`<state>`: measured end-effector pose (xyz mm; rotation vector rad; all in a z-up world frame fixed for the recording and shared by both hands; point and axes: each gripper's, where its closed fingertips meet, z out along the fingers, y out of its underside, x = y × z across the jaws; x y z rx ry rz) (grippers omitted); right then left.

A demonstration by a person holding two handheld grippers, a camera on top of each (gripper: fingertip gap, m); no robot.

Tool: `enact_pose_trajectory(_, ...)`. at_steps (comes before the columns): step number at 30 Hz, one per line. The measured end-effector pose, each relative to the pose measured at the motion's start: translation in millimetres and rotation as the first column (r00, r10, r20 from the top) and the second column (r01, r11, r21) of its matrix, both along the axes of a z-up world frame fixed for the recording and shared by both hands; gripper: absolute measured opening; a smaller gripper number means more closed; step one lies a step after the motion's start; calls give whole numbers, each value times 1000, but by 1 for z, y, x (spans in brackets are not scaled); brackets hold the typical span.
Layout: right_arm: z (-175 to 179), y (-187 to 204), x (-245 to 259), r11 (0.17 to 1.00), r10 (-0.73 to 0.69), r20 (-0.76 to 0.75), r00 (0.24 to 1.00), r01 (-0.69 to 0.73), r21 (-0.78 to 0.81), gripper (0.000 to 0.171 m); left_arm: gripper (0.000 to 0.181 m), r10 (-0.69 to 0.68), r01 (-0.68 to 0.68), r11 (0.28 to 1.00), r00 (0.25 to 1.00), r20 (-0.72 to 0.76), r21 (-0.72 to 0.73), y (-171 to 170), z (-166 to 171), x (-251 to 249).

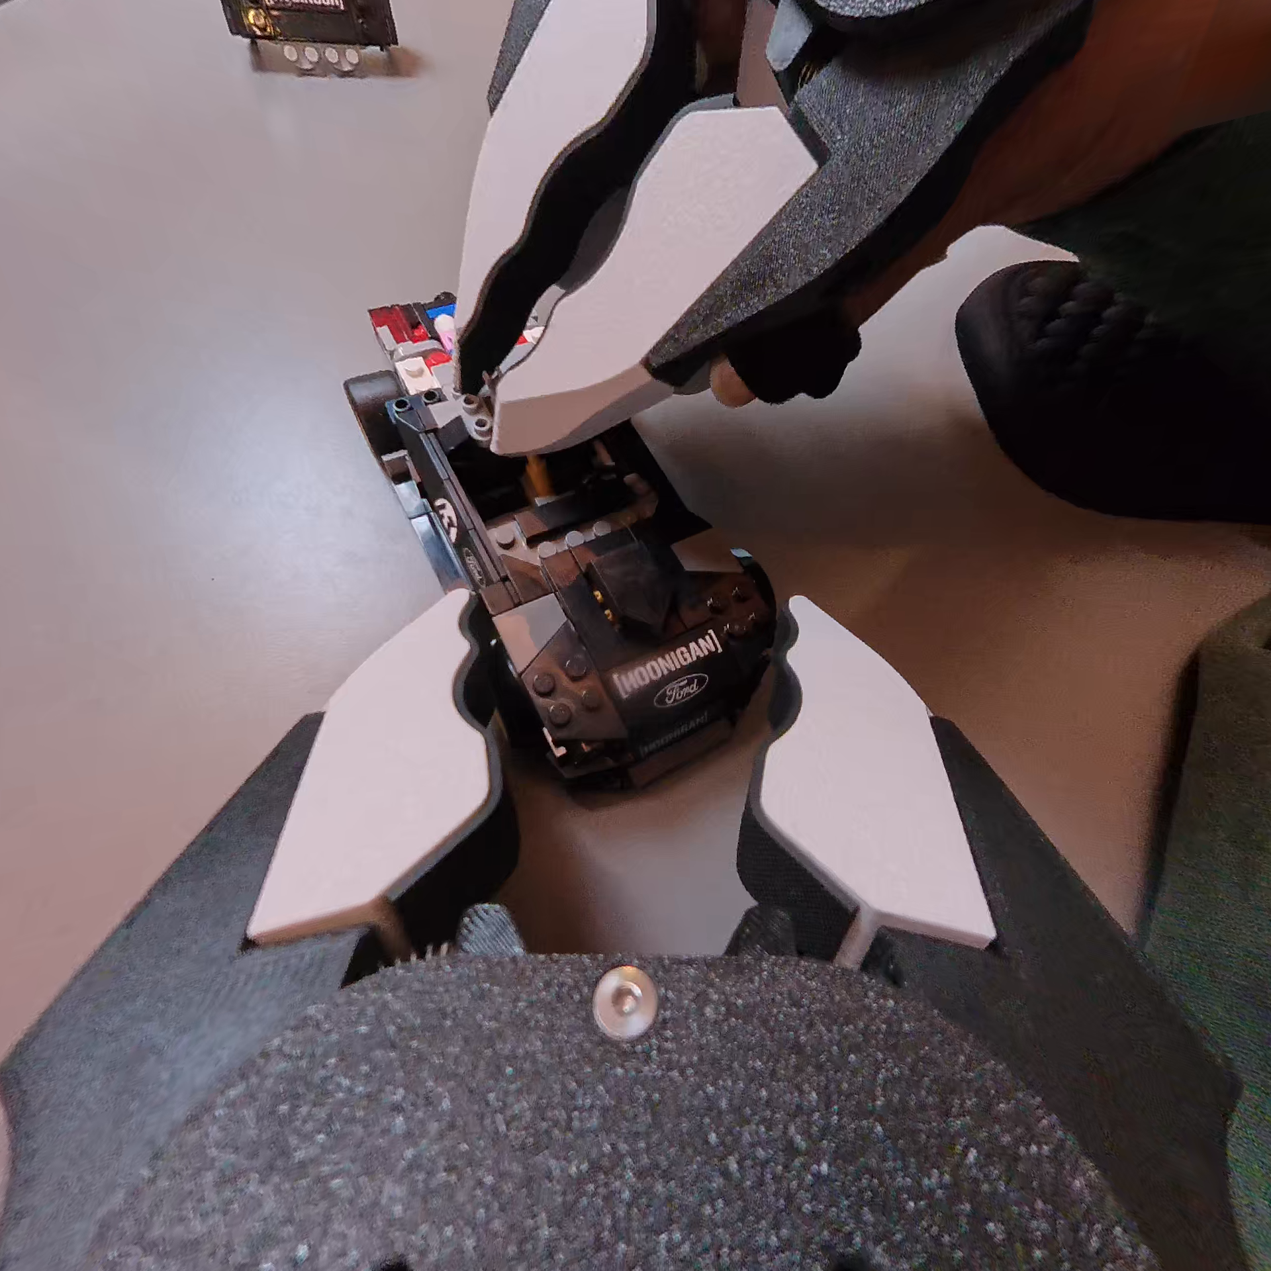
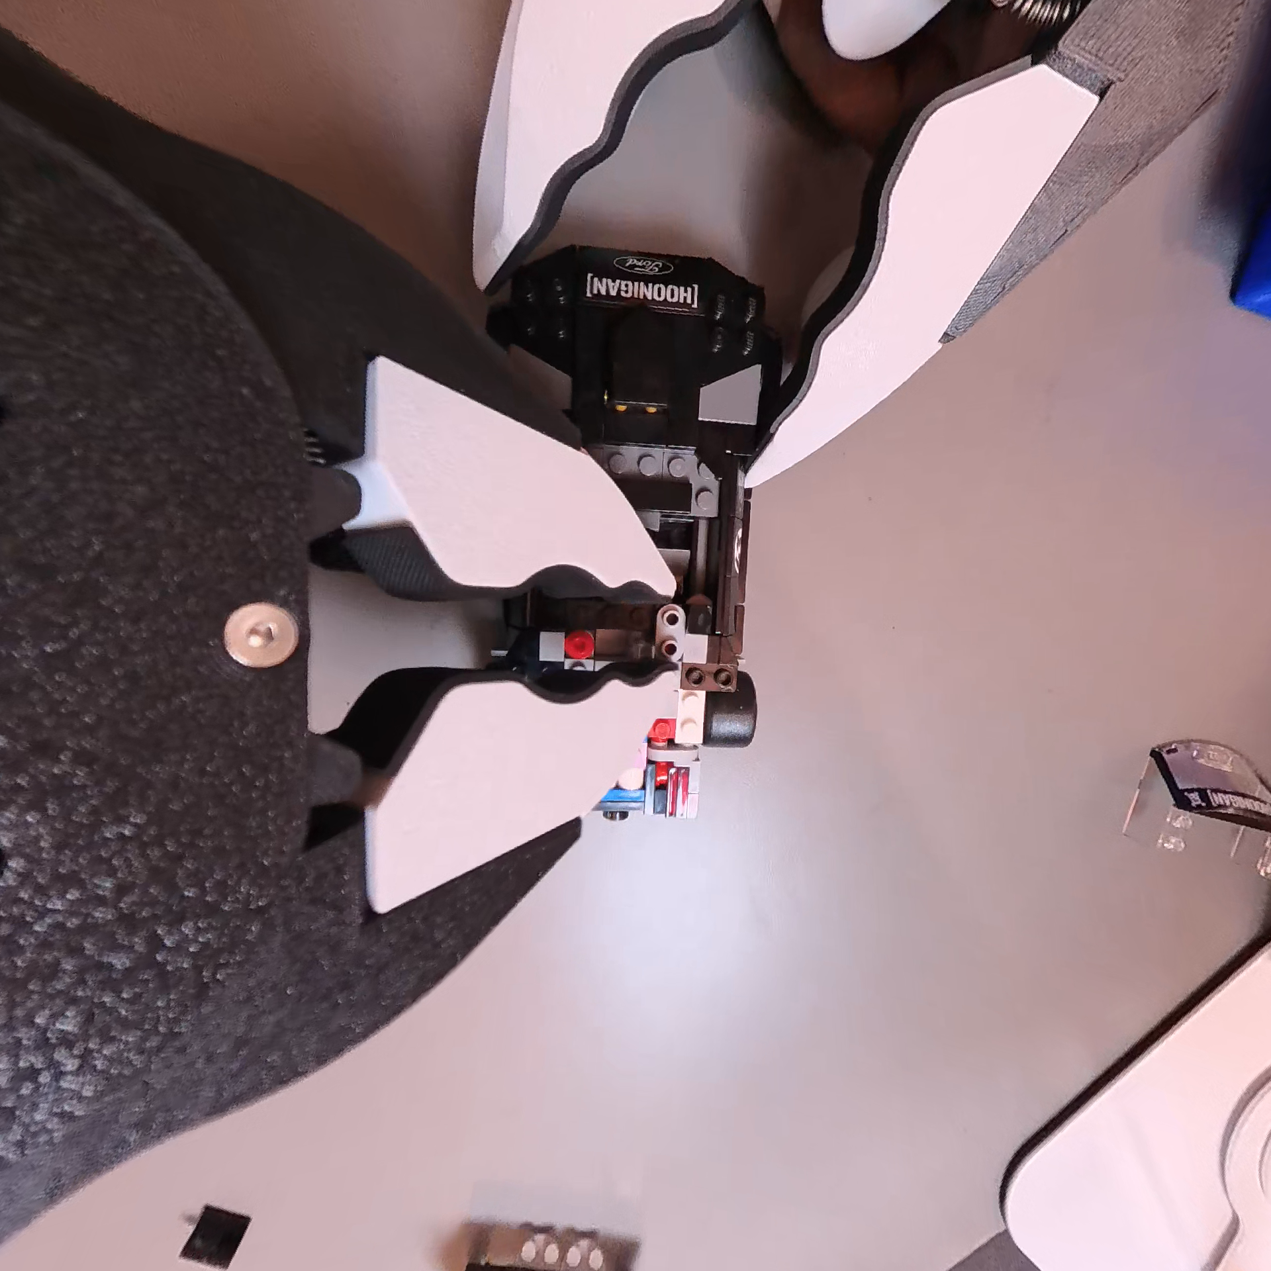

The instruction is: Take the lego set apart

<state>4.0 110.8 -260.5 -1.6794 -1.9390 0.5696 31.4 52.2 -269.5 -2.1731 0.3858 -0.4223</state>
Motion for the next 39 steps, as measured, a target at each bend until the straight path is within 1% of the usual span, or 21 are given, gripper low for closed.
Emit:
enact_pose_trajectory(5,0,0,-1,1000,3,-22,1000,-2,16,15,79,-10,10,1000,1000,-17,4,0,0,0)
enact_pose_trajectory(10,0,0,-2,999,36,-22,999,-35,32,15,79,-23,23,1000,999,-26,2,0,-1,0)
enact_pose_trajectory(20,4,-1,-3,990,102,-166,981,-84,112,12,79,-18,17,1000,999,-33,-18,-1,-1,-1)
enact_pose_trajectory(24,6,-1,-2,996,81,-209,975,-73,43,9,79,-18,17,1000,999,-31,-21,-1,-2,-2)
enact_pose_trajectory(26,12,2,-3,999,47,-253,966,-46,8,2,79,-21,20,1000,999,-41,-13,-1,-2,-2)
enact_pose_trajectory(27,11,2,-3,999,47,-247,968,-49,-4,2,79,-20,19,1000,999,-39,-16,-2,-2,-1)
enact_pose_trajectory(29,10,0,-2,997,73,-238,969,-67,32,2,79,-23,22,999,999,-24,-24,-3,-1,-1)
enact_pose_trajectory(30,10,0,-2,997,72,-239,968,-68,26,2,79,-24,23,999,999,-23,-25,-4,-1,-1)
enact_pose_trajectory(32,13,-4,-3,996,72,-256,964,-85,-41,2,79,-23,22,999,1000,-5,-26,-4,-1,-1)
enact_pose_trajectory(33,12,-5,-2,994,80,-231,970,-94,-51,9,79,-22,22,1000,1000,-6,-23,-4,-1,-1)
enact_pose_trajectory(34,10,-5,-1,995,91,-199,976,-98,-29,17,79,-20,20,1000,1000,-6,-20,-4,-1,-1)
enact_pose_trajectory(35,7,-4,0,995,100,-180,979,-102,-2,20,79,-21,21,1000,1000,-5,-19,-4,-1,-1)
enact_pose_trajectory(37,5,-8,0,994,110,-159,981,-110,10,23,79,-21,21,1000,1000,-5,-16,-4,-1,-1)
enact_pose_trajectory(39,2,-6,-1,994,98,-130,987,-92,58,20,79,-21,21,1000,1000,-5,-14,-4,-1,-1)
